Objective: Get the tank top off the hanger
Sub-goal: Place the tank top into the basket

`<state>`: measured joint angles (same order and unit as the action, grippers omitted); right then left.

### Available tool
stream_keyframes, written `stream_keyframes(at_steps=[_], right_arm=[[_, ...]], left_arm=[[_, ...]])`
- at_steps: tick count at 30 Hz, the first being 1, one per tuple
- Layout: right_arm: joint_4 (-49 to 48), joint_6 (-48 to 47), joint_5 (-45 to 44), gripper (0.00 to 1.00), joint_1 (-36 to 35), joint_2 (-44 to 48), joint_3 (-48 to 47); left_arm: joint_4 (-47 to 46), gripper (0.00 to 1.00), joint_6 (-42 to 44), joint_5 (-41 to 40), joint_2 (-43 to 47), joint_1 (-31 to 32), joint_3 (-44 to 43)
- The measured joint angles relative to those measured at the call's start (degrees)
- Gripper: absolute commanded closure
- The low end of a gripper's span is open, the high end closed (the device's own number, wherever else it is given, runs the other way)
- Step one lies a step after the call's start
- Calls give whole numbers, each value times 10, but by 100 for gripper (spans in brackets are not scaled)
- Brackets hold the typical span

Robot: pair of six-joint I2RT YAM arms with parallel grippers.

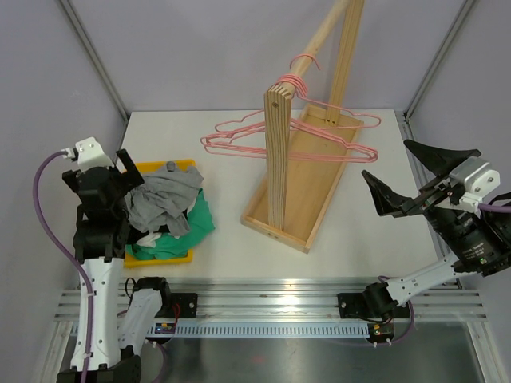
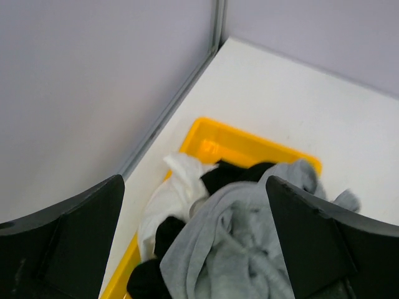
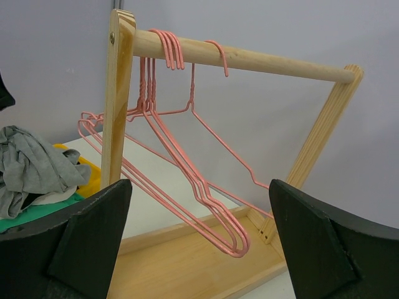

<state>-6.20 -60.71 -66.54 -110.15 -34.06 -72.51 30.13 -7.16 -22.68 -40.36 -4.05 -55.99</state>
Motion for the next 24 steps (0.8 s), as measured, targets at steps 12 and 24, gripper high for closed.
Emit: stream_keyframes(at_steps=[12,24], right_arm=[[-75,-46,-34,1,0,52,2],[-574,-409,-49,1,0,58,1]], left_arm=[[-154,1,1,229,-73,0,-153],[-273,1,-17,359,-70,0,-66]])
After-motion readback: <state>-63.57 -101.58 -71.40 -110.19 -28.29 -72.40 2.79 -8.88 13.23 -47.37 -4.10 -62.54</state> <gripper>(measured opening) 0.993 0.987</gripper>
